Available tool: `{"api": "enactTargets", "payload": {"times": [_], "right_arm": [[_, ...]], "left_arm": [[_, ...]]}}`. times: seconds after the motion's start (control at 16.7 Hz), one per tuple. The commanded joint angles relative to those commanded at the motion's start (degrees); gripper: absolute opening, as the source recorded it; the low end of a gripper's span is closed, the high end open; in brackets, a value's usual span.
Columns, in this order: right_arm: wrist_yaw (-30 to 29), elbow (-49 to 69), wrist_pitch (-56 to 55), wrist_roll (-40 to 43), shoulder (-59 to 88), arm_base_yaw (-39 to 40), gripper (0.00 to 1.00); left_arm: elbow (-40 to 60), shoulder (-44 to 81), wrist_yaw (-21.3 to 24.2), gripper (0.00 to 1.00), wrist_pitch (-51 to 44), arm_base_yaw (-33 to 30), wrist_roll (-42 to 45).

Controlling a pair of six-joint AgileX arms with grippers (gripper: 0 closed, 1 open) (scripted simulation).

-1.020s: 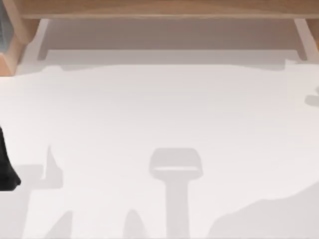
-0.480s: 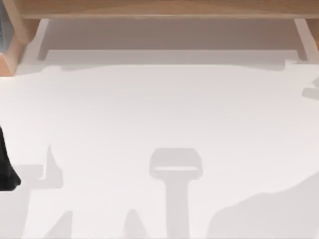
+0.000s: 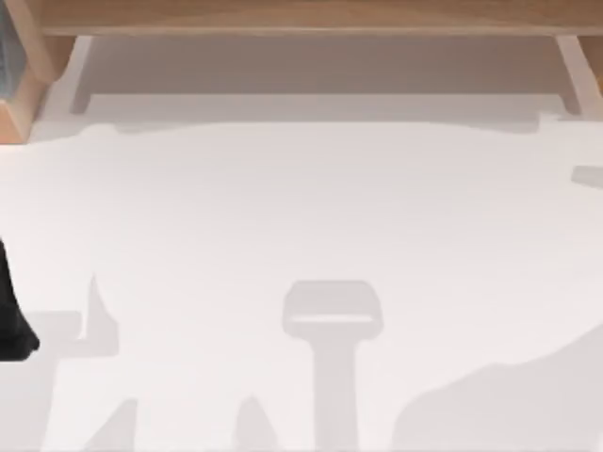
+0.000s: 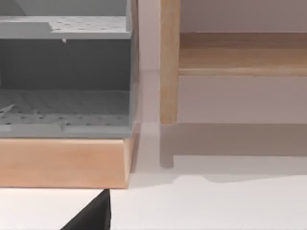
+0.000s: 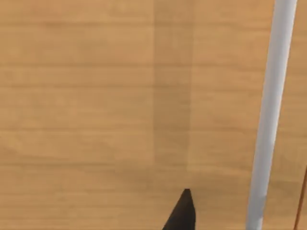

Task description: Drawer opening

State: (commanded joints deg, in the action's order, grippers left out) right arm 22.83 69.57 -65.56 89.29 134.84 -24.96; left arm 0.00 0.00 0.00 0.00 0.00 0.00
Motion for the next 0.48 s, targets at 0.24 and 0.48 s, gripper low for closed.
{"api": "enactTargets", "payload": {"times": [0.24, 0.48], "right_arm": [[0.0, 0.0, 0.0, 0.0, 0.0, 0.0, 0.02], [0.0, 0.0, 0.0, 0.0, 0.0, 0.0, 0.00]], "left_arm": [[0.0, 0.0, 0.0, 1.00, 0.0, 0.0, 0.0], [0.0, 0.0, 0.0, 1.00, 0.0, 0.0, 0.0]]}}
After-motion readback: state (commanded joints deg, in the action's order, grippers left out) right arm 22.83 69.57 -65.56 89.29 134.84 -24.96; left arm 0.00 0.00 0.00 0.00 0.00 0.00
